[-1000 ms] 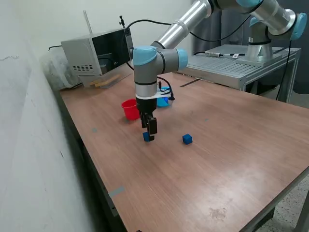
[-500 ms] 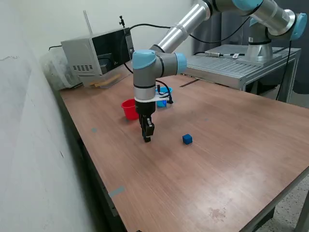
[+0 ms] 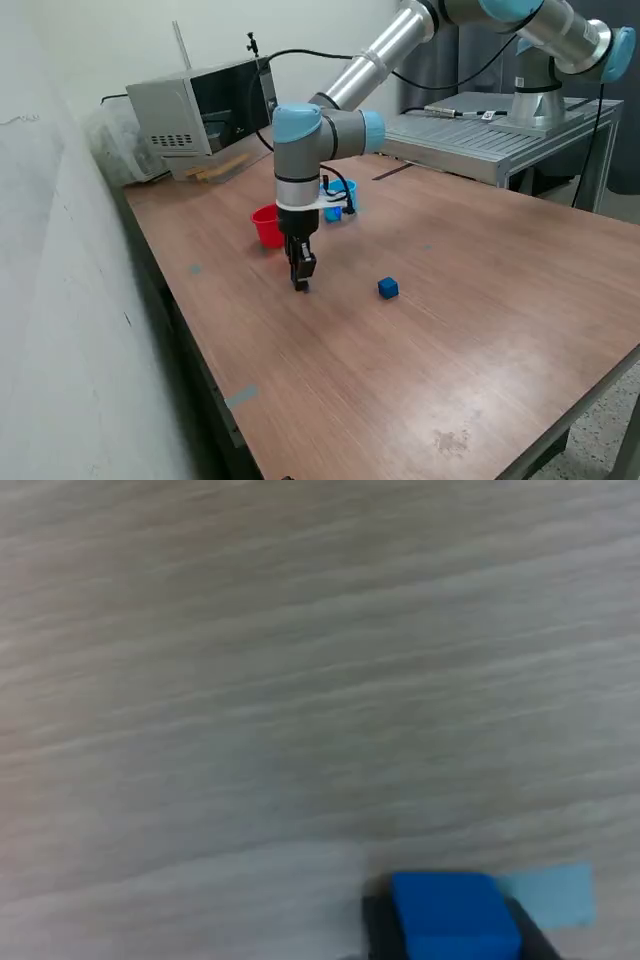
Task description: Place red objects in the red bin, and blue objects in the blue bin.
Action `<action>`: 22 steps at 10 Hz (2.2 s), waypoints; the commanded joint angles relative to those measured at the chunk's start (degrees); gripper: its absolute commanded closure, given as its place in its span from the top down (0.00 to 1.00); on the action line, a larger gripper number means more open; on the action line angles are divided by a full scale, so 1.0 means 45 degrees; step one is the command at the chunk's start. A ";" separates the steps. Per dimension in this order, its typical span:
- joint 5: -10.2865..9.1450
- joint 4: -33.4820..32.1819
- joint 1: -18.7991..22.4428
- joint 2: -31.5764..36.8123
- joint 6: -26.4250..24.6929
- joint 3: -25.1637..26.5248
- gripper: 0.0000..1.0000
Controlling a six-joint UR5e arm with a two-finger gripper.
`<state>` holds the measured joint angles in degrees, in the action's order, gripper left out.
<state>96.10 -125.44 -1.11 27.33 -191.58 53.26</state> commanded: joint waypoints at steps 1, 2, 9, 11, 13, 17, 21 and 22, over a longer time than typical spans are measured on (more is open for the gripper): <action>0.0305 0.0024 -0.0008 0.1536 0.0928 0.0912 0.00; 0.0324 0.0063 0.0011 0.2260 0.1339 0.1324 0.00; 0.0578 0.3283 -0.0884 0.5956 0.5229 0.3259 0.00; 0.0559 0.3364 -0.1820 0.6153 0.5288 0.4020 0.00; 0.0501 0.3345 -0.2757 0.6232 0.6433 0.4510 0.00; 0.0520 0.3169 -0.4167 0.6621 0.8176 0.6381 0.00; 0.0481 0.2759 -0.4071 0.7693 0.9424 0.8452 0.00; 0.0384 0.2198 -0.3993 0.8238 1.0106 0.9192 0.00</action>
<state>98.36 -112.64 -19.29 60.21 -151.53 87.84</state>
